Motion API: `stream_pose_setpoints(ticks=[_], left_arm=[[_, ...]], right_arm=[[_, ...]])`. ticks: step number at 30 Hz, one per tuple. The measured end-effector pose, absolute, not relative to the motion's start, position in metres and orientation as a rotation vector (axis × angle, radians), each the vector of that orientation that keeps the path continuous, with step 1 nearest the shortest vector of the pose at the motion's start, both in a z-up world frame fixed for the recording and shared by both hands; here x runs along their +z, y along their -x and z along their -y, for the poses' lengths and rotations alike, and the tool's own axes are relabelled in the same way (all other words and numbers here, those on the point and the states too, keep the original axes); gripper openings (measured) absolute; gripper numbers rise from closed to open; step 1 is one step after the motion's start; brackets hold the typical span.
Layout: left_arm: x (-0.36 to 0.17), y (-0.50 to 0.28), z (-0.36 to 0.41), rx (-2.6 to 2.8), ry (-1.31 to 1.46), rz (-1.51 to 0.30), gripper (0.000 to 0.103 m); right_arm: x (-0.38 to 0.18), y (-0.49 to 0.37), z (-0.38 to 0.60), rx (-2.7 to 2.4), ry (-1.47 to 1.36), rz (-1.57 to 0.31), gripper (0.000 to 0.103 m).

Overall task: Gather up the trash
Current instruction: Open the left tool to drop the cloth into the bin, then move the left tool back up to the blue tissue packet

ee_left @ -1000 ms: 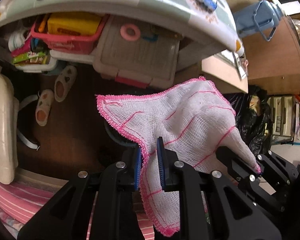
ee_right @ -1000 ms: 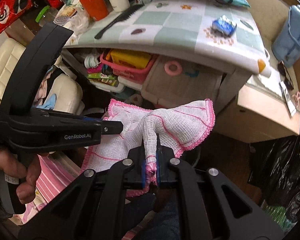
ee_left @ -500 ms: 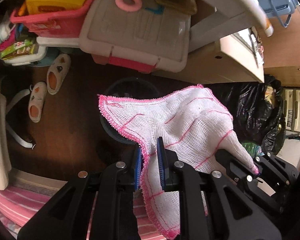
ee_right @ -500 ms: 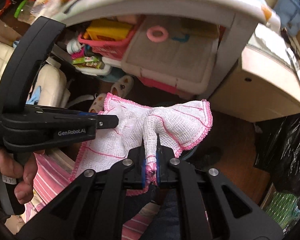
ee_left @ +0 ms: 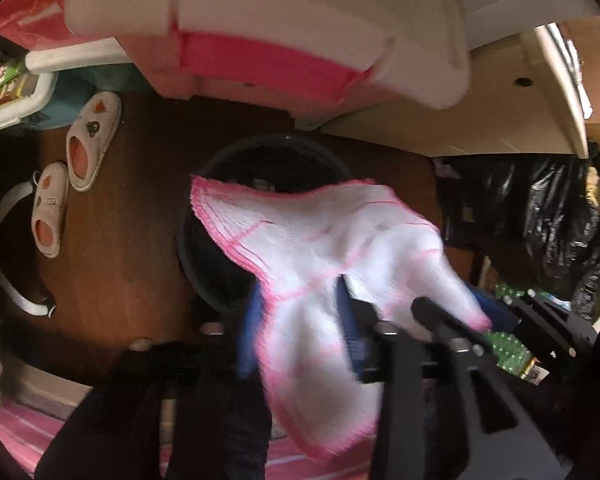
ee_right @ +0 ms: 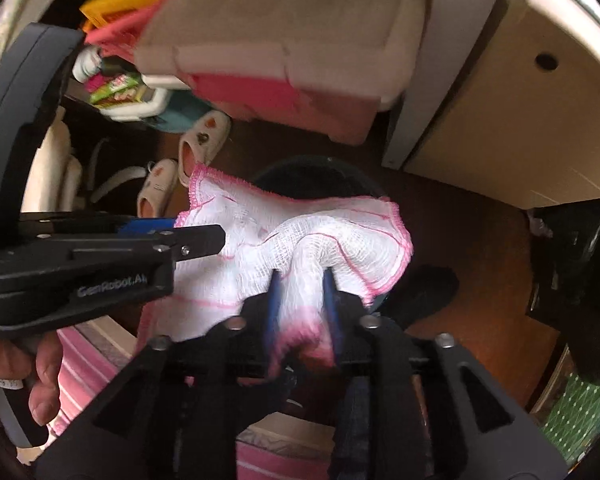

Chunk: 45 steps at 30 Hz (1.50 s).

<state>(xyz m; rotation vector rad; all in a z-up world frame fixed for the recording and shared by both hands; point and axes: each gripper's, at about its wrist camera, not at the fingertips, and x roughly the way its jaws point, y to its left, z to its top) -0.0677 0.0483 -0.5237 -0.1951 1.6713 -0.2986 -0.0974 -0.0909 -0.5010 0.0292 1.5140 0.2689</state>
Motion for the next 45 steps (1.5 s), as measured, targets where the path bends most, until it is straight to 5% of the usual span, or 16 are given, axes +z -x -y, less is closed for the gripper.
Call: stream_pose_setpoints(ticks=[2,8,16,31,45], left_arm=[[-0.533,0.068,-0.048,-0.291,0.178,-1.673,0.059],[-0.521,0.070,-0.047,-0.278,0.160,-1.652,0.076],[-0.436,0.067,-0.048,-0.257,0.148,-1.577,0.088],[-0.239,0.061,-0.044,-0.273,0.195,-1.373,0.092],[-0.141,0.016,-0.020,-0.303,0.167,-1.216,0.092]], right_arm=[[-0.509,0.098,0.092,0.271,-0.013,-1.512,0.060],[-0.499,0.101,0.106,0.225,0.003,-1.492,0.076],[-0.416,0.097,0.123,0.157,-0.067,-1.435,0.091],[-0.212,0.097,0.140,0.089,-0.088,-1.224,0.098],[-0.127,0.071,0.172,0.054,-0.097,-1.083,0.098]])
